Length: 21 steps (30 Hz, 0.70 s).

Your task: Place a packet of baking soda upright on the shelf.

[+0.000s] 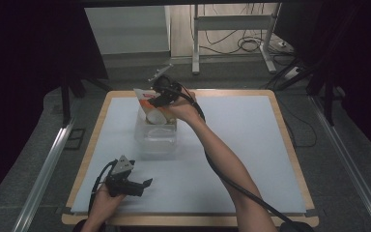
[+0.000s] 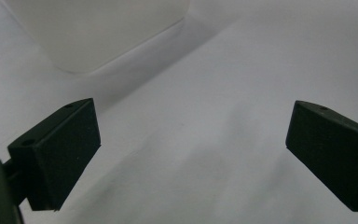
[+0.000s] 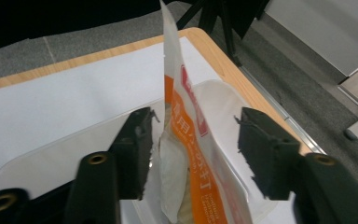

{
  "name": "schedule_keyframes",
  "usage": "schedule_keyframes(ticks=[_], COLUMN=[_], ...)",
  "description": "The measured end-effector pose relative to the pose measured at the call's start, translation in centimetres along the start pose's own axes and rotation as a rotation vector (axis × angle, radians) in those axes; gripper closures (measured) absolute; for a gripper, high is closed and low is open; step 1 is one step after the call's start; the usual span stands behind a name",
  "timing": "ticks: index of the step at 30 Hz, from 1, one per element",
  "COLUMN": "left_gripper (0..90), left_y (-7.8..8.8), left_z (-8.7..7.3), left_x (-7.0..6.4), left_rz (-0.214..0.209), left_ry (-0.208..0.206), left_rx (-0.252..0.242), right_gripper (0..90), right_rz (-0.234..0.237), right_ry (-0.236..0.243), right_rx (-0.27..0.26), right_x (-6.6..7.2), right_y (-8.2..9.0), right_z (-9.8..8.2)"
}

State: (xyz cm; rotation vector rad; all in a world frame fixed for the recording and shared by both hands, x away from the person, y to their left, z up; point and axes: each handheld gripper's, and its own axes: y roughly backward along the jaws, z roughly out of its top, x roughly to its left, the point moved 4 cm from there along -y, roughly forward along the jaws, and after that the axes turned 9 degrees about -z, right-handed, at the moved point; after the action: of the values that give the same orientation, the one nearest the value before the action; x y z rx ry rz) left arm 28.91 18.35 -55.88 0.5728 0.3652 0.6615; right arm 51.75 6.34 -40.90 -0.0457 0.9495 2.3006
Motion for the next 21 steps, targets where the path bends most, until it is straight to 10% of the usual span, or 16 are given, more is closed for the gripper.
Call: schedule_keyframes(ticks=[21], left_gripper=[3.0], left_y=[0.0], left_z=[0.0], left_x=[0.0], left_rz=[0.004], left_ry=[-0.002], left_rx=[0.002], right_gripper=[16.4], right_rz=[-0.043], right_ry=[0.015], right_rx=[-0.074], right_x=[-0.2], right_y=[3.1], right_z=[-1.4])
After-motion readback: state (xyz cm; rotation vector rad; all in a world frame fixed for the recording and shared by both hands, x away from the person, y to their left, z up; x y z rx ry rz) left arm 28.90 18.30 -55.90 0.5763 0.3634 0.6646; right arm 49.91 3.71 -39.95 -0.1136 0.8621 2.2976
